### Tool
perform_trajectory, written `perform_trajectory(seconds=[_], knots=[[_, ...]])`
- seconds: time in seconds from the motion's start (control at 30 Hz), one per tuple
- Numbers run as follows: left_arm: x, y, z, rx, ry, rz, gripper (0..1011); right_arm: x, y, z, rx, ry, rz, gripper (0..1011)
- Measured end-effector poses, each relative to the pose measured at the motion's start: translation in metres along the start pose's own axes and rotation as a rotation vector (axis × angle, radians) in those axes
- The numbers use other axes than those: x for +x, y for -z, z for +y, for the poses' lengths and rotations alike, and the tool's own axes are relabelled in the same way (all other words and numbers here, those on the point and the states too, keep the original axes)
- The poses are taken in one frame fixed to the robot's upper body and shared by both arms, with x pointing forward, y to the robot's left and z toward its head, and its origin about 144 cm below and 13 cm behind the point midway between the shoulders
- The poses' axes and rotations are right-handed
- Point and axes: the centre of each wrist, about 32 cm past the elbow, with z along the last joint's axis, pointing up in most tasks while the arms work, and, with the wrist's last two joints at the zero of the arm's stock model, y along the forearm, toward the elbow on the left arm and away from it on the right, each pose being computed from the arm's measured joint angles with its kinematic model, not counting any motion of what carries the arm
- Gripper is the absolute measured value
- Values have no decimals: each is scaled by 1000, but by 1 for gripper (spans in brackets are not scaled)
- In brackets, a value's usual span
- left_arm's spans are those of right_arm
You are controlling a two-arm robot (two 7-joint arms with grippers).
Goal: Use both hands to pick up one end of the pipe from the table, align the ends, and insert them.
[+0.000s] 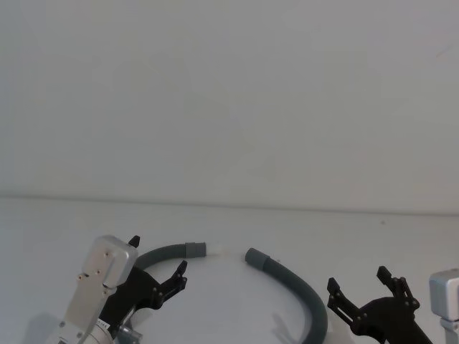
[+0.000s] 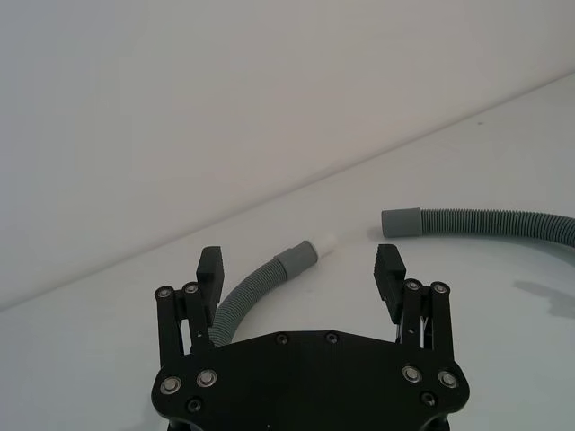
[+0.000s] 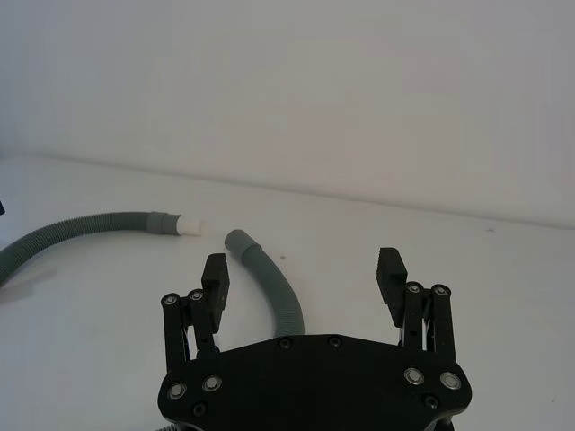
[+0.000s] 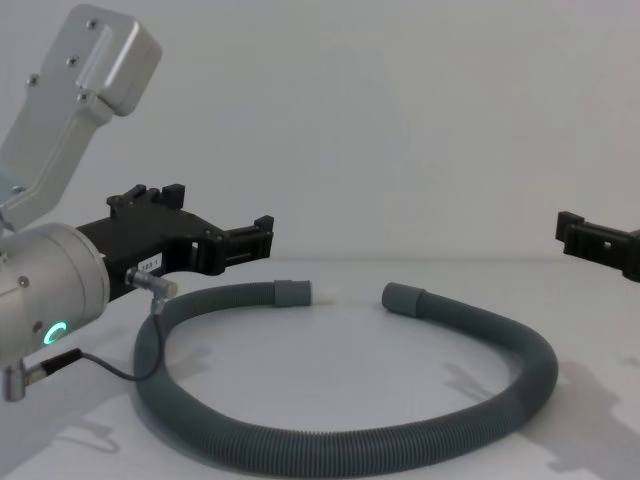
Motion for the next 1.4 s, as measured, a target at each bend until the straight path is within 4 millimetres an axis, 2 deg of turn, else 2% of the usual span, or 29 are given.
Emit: perform_trajectory(seconds=[1.4], knots=[[0,0,0,0,0,0,1002,0,0,0,0,0,0,1004]])
